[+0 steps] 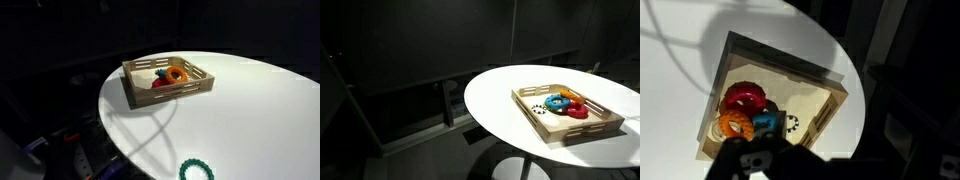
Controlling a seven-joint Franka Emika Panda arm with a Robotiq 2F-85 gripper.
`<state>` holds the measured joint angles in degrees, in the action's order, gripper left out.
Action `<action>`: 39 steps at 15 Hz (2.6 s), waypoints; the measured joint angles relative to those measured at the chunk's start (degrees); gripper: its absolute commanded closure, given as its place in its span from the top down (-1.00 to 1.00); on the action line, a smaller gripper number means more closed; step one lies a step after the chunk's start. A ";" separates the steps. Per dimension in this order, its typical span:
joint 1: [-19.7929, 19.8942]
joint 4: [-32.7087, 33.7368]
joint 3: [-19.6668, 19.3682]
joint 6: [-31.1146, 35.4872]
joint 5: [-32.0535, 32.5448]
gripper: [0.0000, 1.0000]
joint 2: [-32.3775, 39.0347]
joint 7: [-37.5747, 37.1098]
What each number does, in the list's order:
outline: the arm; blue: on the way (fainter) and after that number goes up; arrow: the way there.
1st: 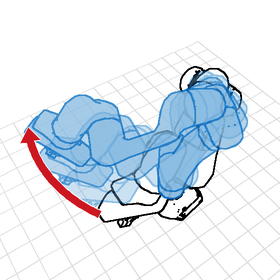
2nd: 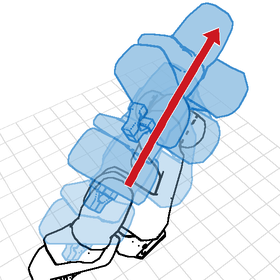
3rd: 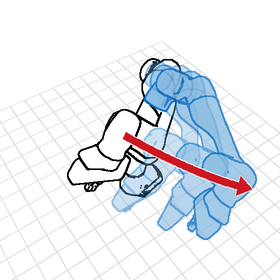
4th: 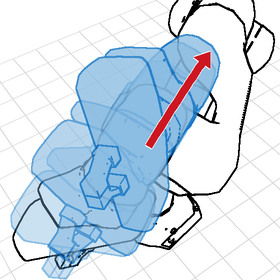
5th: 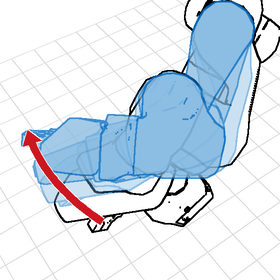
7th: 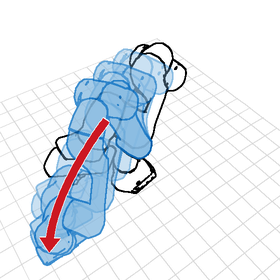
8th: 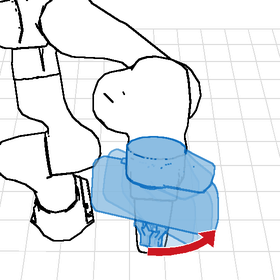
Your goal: Put the green ring on the tray
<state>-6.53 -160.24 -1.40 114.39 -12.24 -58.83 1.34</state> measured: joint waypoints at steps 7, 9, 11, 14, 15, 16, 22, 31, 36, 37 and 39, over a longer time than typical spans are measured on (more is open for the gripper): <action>0.10 0.11 0.05 0.00 0.00 1.00 0.12 0.00; 0.48 0.68 0.05 0.00 0.01 1.00 0.72 0.00; 1.13 1.59 0.05 0.52 0.08 1.00 2.04 0.00; 2.39 3.29 0.00 2.32 0.17 1.00 5.48 0.02; 2.83 4.01 -0.04 2.81 0.26 1.00 6.91 0.03; 3.42 4.84 -0.10 3.24 0.54 1.00 8.59 0.03; 7.86 9.32 -2.07 3.72 1.96 1.00 19.44 0.03; 15.79 9.86 -6.78 3.74 8.52 1.00 28.40 0.06; 21.17 8.35 -9.20 6.29 15.87 1.00 30.35 0.06; 22.28 7.96 -9.65 7.25 17.30 1.00 30.78 0.04; 24.11 7.12 -10.48 9.09 19.09 1.00 31.77 0.02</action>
<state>17.58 -153.12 -11.87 123.48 6.85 -27.07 1.36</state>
